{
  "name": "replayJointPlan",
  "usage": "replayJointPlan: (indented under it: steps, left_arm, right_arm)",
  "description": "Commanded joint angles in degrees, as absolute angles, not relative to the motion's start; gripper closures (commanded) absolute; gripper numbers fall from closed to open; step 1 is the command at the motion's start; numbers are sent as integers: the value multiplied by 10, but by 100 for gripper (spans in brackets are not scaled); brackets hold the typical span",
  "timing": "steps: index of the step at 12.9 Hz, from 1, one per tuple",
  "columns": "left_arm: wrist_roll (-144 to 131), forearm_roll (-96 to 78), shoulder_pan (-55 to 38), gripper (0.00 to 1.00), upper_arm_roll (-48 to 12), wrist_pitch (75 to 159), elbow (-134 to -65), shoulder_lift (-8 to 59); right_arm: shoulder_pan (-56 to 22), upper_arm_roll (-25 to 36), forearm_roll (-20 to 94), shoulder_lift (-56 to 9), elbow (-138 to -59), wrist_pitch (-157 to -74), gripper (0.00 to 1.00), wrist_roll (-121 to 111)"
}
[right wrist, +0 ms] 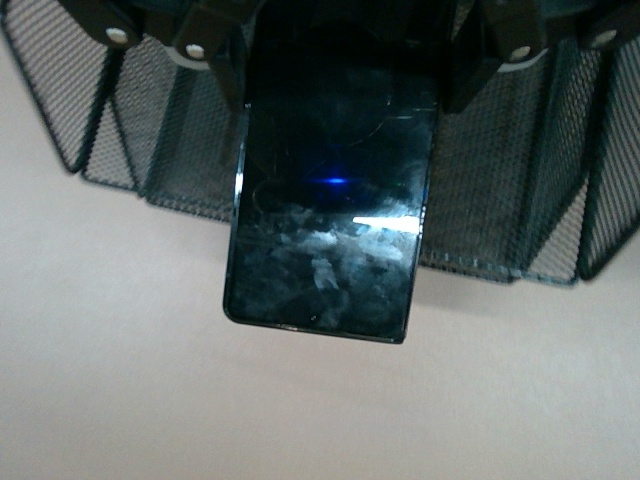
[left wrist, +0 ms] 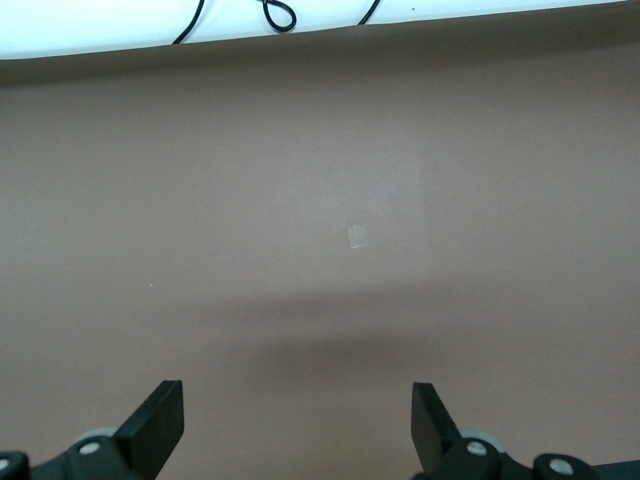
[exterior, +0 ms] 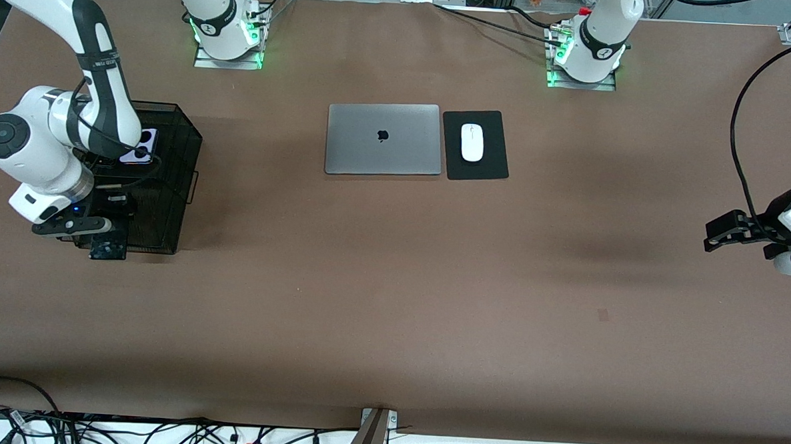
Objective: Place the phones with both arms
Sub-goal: 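Lower the black phone into the organizer and open the right gripper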
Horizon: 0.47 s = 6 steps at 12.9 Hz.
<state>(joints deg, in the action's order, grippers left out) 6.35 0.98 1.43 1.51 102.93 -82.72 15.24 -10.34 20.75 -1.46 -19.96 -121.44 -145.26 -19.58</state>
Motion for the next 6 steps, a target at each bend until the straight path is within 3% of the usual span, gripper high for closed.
replayJointPlan:
  steps: [1, 2, 3, 4, 6]
  left_arm:
    - [74, 22, 18, 0, 13, 1032, -846, 135]
    - [74, 22, 19, 0, 13, 1033, -846, 136]
    - [74, 22, 20, 0, 13, 1034, -846, 136]
    - [74, 22, 20, 0, 14, 1033, -846, 136]
    - [72, 22, 19, 0, 13, 1032, -846, 135]
  right_arm:
    - [-94, 208, -5, -160, -1245, -1451, 65, -206]
    - [-91, 210, -5, -161, -1249, -1451, 62, -207]
    - [-90, 212, -5, -163, -1251, -1447, 39, -207]
    - [-90, 212, -5, -162, -1249, -1433, 2, -207]
    - [-89, 213, -5, -159, -1245, -1403, 0, -207]
